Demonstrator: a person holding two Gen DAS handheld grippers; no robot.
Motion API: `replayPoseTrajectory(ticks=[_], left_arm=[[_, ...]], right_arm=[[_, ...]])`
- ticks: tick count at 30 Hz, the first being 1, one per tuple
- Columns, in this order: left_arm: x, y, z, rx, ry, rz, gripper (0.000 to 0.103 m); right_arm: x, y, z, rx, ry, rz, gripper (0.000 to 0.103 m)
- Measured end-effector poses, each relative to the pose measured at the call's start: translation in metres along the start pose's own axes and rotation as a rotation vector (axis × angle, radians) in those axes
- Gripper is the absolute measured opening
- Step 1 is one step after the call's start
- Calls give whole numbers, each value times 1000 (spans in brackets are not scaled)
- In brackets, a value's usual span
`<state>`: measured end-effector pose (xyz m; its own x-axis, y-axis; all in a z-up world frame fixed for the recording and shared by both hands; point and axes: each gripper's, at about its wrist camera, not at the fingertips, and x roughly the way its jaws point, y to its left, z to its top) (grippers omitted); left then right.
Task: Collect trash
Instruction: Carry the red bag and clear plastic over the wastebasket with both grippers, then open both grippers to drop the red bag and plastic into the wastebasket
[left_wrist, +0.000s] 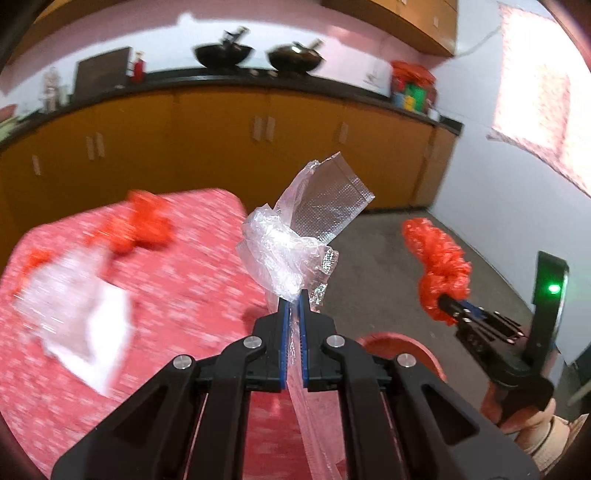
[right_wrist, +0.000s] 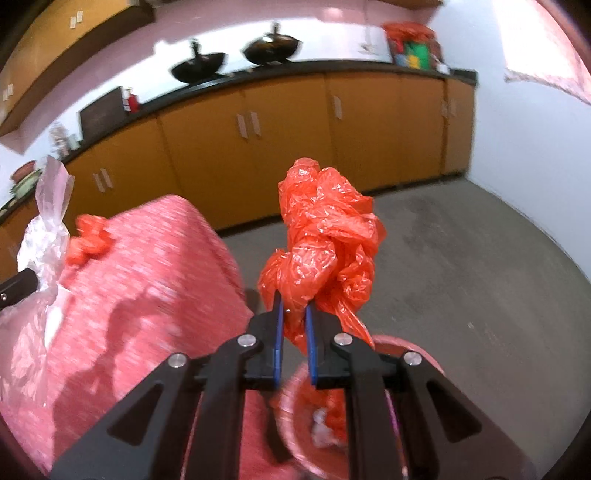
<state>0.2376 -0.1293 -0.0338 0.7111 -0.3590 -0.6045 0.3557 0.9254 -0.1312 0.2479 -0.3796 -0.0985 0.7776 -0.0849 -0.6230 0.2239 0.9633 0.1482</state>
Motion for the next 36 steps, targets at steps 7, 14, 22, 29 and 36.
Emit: replayPoseTrajectory(ticks=[7, 14, 22, 29, 36], left_arm=[[42, -63, -35, 54, 107, -91, 5], [83, -106, -63, 98, 219, -118, 5], [116, -130, -81, 139, 320, -119, 5], [140, -140, -83, 151, 377, -109, 5], [151, -148, -84, 138, 386, -106, 10]], right_arm=[[18, -66, -44, 66, 86, -73, 12], [31, -100, -85, 101, 155, -67, 12], [52, -109, -106, 118, 216, -31, 12], [64, -111, -116, 120, 248, -16, 15], [67, -119, -118, 130, 247, -20, 21]])
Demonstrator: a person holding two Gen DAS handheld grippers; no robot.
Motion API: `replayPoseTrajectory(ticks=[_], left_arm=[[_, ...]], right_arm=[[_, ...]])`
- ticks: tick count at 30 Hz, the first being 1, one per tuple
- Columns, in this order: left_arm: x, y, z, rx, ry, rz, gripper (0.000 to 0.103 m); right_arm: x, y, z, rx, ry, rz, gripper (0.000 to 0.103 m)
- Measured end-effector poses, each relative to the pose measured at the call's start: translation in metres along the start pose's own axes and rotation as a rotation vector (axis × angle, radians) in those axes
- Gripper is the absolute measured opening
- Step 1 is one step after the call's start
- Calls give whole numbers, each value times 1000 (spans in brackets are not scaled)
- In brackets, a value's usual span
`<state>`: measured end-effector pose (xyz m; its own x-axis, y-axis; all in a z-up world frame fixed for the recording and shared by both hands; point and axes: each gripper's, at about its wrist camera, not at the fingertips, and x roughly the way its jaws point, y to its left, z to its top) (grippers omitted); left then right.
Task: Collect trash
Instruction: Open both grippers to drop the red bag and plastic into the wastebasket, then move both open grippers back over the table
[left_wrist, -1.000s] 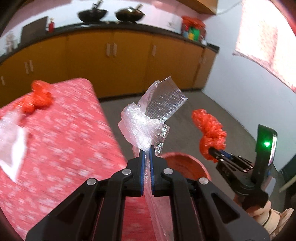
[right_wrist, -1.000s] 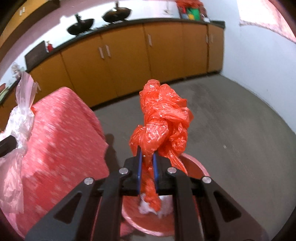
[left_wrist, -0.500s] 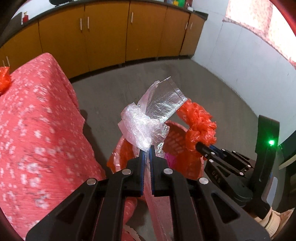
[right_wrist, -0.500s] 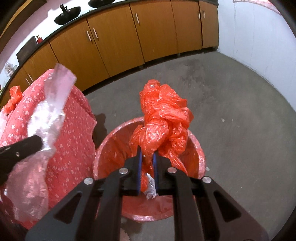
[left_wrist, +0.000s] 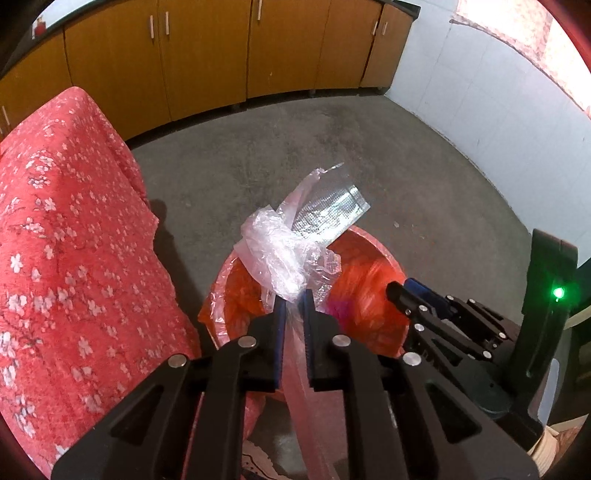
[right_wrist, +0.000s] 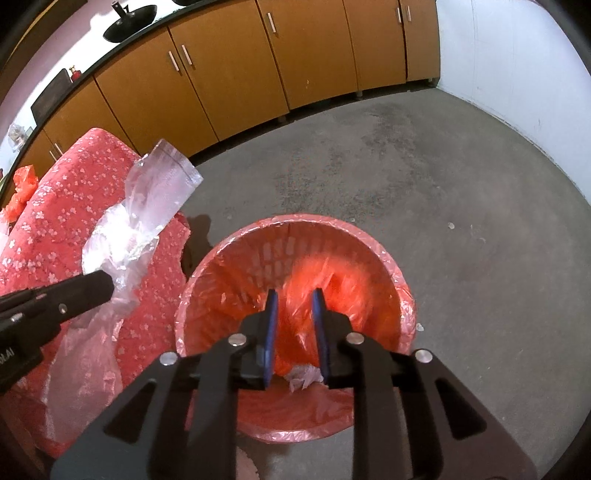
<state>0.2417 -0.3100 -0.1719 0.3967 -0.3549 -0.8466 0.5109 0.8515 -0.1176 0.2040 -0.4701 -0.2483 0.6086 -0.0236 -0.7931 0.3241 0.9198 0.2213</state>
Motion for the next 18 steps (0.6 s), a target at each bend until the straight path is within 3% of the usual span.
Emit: replayPoseTrajectory(ticks=[7, 18], left_arm=[[0, 9, 0, -43, 1, -25, 19], [-36, 30, 3, -104, -83, -22, 19]], right_arm=[[0, -5, -2, 6, 10, -8, 21], [-17, 5, 5, -8, -17, -16, 21]])
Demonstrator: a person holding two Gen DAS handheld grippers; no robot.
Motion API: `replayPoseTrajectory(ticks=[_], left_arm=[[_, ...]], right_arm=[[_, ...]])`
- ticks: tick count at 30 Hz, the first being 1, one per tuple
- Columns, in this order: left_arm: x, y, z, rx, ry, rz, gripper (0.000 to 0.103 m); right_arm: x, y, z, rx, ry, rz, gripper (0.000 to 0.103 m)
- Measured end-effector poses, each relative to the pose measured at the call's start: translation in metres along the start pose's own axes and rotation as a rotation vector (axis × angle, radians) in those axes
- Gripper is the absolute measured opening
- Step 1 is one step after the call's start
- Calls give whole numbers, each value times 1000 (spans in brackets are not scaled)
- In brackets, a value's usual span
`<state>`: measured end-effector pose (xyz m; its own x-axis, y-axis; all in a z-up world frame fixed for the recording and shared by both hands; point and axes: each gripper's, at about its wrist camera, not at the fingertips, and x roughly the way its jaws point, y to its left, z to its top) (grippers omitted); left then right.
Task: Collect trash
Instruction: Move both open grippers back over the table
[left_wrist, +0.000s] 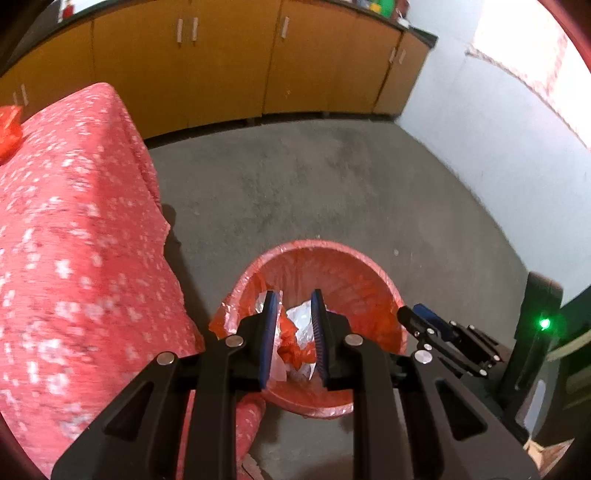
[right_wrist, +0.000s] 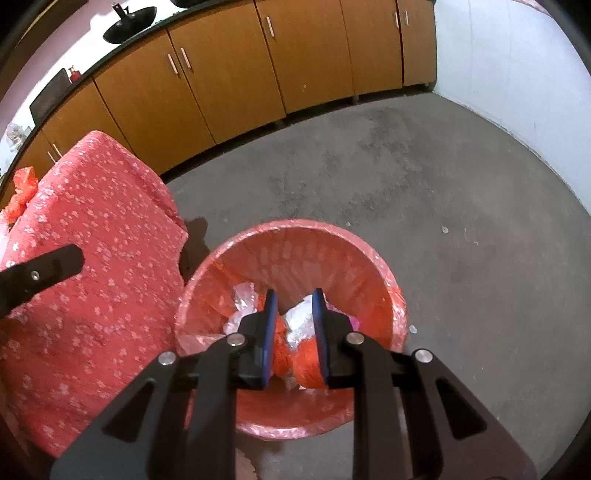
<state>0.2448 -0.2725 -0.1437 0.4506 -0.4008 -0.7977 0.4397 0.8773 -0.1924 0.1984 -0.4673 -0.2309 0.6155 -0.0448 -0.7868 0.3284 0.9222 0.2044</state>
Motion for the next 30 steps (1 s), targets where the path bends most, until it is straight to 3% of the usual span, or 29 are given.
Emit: replayPoseTrajectory(ticks=[3, 6, 12, 15, 20, 30], left_arm=[[-21, 12, 1, -13, -39, 0, 20], [-45, 30, -2, -24, -89, 22, 30], [-93, 82, -13, -61, -166, 90, 32], [-124, 114, -23, -81, -220, 143, 37], [-183, 184, -44, -121, -328, 297, 42], [-246, 307, -85, -312, -389, 545, 44]], right_arm=[[-6, 11, 9, -16, -14, 16, 21], [-15, 27, 19, -42, -35, 38, 22], [-43, 85, 47, -116, -98, 120, 22], [-60, 125, 61, -159, -130, 175, 22], [-83, 213, 70, -283, -162, 289, 22], [-95, 387, 38, -480, -136, 482, 28]])
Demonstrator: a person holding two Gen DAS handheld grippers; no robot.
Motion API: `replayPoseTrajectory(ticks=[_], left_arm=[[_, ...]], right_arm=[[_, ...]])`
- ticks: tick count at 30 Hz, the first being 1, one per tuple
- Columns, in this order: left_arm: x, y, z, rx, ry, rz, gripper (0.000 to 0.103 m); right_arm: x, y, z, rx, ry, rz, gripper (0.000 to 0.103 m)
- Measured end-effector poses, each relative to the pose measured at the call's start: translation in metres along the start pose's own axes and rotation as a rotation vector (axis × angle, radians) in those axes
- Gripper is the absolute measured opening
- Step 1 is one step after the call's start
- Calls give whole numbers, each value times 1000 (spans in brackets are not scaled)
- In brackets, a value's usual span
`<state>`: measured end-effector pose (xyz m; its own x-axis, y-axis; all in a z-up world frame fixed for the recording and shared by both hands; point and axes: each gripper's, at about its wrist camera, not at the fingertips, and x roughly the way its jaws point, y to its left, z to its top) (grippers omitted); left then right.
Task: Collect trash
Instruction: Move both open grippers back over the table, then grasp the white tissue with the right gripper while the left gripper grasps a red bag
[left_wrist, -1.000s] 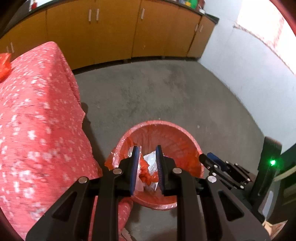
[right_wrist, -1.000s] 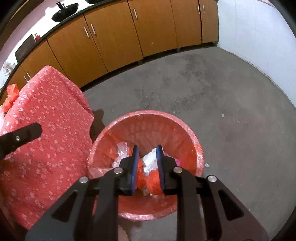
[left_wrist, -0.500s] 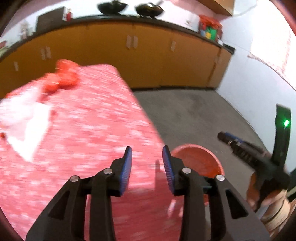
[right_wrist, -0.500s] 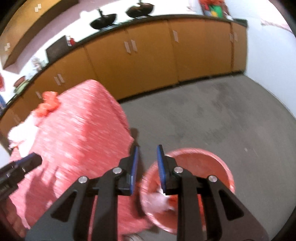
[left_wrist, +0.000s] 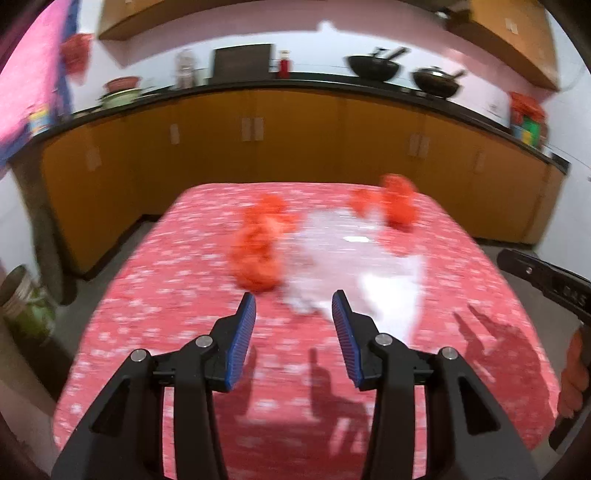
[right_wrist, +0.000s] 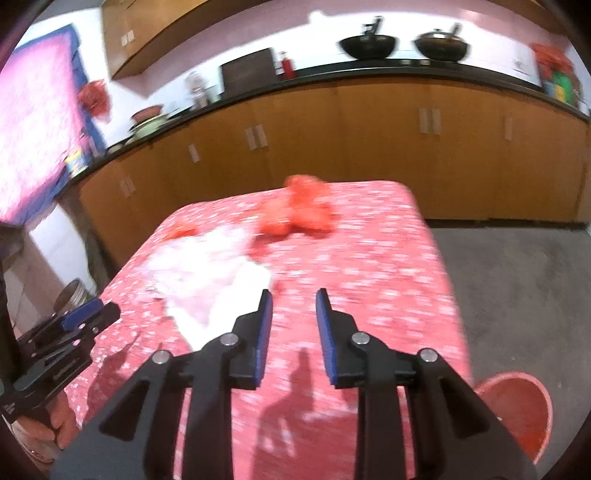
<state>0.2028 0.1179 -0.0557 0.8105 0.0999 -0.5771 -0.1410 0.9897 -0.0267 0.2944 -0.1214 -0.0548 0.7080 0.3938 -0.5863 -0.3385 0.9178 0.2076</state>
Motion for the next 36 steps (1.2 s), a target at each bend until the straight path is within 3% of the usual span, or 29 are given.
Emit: replayPoseTrajectory(ticks=[5, 18, 23, 30, 36], left_arm=[[3, 34, -2, -59, 1, 29, 45], [28, 56, 11, -112, -8, 29, 49], [43, 53, 21, -109, 2, 16, 51], [64, 43, 29, -85, 28, -6, 51], [80, 41, 30, -82, 84, -12, 51]], right_arm=[[44, 24, 5, -4, 68, -14, 31], [112, 22, 11, 50, 199, -60, 31], [122, 26, 8, 18, 224, -57, 4], [106, 23, 12, -20, 144, -122, 2], [102, 15, 12, -2, 140, -127, 2]])
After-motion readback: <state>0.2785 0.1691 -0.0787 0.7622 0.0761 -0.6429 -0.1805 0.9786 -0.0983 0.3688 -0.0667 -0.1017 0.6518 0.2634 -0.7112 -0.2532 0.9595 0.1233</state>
